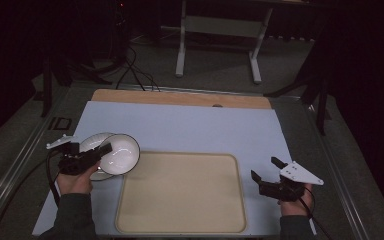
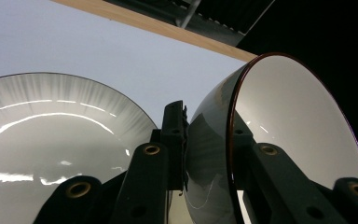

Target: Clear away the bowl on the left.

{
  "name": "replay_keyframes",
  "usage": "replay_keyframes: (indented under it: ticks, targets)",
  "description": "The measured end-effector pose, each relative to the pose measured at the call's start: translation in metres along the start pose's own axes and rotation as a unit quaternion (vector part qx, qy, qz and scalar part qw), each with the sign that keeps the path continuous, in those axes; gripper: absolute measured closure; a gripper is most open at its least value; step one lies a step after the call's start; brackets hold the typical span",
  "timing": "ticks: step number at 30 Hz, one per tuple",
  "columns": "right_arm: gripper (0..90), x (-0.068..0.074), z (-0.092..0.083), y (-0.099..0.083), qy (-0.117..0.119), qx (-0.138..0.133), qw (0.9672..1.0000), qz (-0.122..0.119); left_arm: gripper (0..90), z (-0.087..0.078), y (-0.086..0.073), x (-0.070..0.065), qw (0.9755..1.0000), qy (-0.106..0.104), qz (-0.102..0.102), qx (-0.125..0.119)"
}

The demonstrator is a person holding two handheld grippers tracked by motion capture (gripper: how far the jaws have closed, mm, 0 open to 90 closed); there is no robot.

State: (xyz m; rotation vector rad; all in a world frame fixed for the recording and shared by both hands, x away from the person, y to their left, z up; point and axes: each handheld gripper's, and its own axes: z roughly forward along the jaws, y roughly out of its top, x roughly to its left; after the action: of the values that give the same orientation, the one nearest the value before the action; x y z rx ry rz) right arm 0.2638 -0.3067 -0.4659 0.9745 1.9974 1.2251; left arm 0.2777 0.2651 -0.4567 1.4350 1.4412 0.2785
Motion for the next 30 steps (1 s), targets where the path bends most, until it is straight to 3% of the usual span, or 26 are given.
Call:
replay_keyframes:
  ticks: [30]
  targets:
    - [14.4, -0.001, -0.001, 0.0, -0.002, -0.001, 1.0, 0.002, 76.7, 0.018, -0.005, -0.026, 0.9991, -0.033, 0.02, 0.02]
